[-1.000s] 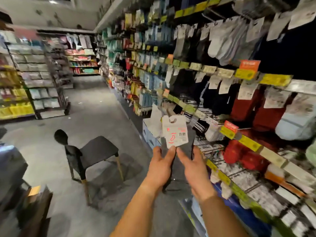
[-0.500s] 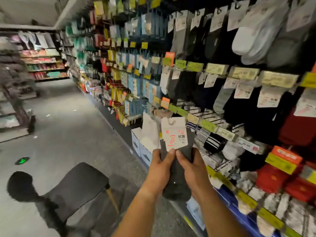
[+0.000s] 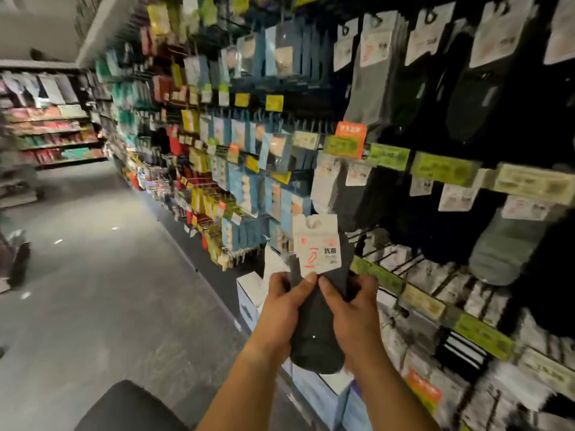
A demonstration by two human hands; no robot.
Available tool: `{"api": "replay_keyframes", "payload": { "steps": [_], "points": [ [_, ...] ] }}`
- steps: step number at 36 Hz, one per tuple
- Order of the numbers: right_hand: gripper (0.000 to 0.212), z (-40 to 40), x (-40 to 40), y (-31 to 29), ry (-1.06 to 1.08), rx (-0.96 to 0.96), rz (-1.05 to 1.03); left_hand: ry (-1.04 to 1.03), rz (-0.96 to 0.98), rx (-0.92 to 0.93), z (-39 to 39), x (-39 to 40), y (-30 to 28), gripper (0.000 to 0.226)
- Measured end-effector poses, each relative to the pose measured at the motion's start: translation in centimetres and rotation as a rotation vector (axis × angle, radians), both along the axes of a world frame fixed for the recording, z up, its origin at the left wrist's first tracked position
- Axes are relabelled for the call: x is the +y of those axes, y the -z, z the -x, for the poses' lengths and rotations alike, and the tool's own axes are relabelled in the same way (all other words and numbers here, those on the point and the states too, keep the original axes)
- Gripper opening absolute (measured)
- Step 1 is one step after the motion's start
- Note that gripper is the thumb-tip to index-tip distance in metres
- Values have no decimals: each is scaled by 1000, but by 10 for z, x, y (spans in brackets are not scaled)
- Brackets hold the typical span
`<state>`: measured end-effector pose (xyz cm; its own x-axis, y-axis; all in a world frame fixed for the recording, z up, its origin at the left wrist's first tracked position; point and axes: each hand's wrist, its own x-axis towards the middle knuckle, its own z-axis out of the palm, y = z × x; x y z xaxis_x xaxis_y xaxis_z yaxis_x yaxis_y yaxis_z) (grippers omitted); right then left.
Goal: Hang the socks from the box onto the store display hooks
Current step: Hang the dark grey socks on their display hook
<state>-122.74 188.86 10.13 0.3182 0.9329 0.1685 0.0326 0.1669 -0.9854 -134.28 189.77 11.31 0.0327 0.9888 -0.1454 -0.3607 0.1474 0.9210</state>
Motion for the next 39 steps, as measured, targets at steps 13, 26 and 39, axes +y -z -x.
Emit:
{"api": "replay_keyframes", "payload": {
  "steps": [13,26,39],
  "points": [
    [26,59,151,5,346,-55,-1,282,-1,-57,37,185,3,38],
    [19,87,214,13,574,9,-42,501,58,-155,57,284,17,52],
    [10,79,234,4,611,268,-27,496,-58,-77,57,323,31,21]
  ]
}}
